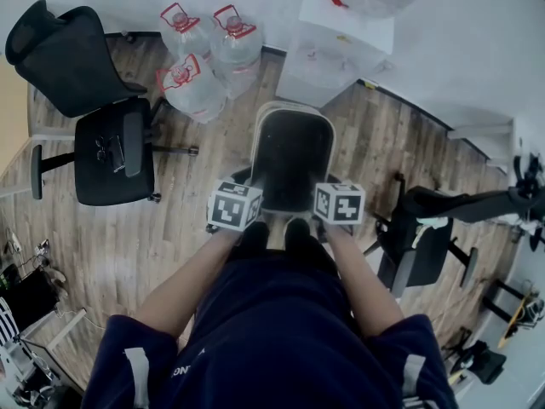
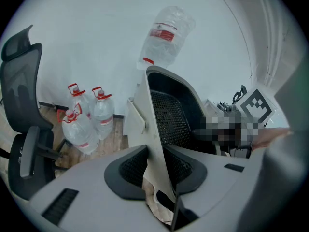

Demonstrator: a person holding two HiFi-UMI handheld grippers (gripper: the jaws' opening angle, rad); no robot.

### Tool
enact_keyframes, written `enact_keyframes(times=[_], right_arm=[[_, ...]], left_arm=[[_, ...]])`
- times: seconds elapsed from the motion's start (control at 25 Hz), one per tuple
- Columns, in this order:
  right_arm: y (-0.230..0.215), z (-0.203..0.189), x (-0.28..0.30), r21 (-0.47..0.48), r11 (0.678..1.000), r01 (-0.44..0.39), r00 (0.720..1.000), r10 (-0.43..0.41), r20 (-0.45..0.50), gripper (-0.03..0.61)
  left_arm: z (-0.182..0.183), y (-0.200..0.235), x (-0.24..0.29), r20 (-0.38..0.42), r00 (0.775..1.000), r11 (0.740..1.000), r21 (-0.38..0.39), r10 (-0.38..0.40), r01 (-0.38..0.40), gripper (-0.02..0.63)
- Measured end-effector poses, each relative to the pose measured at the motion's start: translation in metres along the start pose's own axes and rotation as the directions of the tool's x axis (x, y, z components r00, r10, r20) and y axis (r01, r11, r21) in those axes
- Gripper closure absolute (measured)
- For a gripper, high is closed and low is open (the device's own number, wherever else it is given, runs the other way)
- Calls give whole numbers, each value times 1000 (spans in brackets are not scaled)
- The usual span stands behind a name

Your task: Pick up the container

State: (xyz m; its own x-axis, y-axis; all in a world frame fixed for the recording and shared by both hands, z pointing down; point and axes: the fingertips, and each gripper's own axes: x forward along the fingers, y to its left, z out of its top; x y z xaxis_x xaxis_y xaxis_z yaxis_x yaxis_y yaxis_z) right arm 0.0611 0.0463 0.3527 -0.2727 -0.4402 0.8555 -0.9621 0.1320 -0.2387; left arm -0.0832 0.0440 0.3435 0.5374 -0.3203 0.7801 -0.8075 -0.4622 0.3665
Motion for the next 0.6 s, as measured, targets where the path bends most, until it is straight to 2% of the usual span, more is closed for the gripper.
enact_keyframes(times=[0.6], right_arm=[[0, -10, -2, 11, 1000, 4, 1000, -4, 5, 512]], left_arm=[[-11, -5, -3, -4, 1000, 1000, -15, -5, 5, 495]])
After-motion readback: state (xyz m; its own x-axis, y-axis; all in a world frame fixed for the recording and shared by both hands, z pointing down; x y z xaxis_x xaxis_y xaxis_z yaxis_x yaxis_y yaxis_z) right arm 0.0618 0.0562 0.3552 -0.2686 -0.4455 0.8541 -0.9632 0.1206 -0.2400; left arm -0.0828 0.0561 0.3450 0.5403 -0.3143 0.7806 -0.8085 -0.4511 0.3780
